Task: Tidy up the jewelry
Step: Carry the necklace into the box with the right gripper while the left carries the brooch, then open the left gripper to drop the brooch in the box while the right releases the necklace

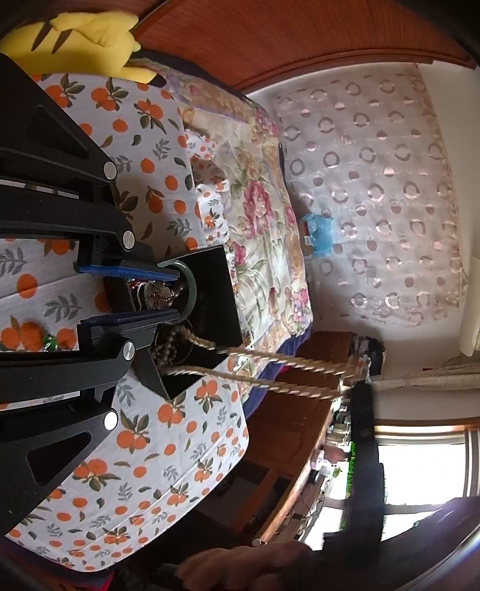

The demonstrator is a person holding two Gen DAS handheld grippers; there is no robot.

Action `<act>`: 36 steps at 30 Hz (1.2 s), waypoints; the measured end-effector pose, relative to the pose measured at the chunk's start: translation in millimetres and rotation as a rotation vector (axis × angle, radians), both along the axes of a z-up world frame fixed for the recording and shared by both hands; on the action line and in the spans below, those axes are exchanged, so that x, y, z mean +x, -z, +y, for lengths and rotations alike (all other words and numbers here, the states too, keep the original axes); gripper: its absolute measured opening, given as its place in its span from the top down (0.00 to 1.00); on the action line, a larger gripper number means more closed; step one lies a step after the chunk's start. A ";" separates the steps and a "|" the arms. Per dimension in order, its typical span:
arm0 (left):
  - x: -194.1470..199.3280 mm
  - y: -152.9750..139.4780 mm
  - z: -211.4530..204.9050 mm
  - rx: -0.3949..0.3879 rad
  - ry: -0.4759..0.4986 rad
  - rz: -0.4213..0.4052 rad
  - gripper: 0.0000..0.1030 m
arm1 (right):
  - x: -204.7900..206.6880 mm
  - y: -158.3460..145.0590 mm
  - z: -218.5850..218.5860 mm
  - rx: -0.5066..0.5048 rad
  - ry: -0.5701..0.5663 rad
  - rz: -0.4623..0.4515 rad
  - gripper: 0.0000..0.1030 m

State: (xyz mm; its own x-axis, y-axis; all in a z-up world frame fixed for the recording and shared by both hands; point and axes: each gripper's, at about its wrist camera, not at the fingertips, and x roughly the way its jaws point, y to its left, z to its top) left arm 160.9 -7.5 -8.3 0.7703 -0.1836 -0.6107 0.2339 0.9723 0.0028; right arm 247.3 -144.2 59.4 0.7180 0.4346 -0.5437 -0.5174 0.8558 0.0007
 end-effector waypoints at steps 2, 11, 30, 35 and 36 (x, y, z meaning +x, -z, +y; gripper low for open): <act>6.3 3.5 0.2 0.001 -0.003 0.012 0.86 | 5.5 18.1 0.5 -0.011 0.004 0.033 0.92; 27.9 11.2 -1.0 0.024 -0.015 0.027 0.86 | 8.3 67.9 4.0 -0.030 -0.023 0.125 0.91; 80.3 21.8 -26.9 0.067 -0.013 0.067 0.86 | -10.3 86.0 -51.6 -0.024 0.019 0.112 0.90; 84.7 24.0 -25.7 0.059 -0.018 0.072 0.81 | -15.7 97.8 -58.6 -0.024 0.023 0.123 0.90; 83.4 23.6 -25.3 0.061 -0.021 0.068 0.66 | -17.3 100.2 -59.5 -0.025 0.022 0.126 0.90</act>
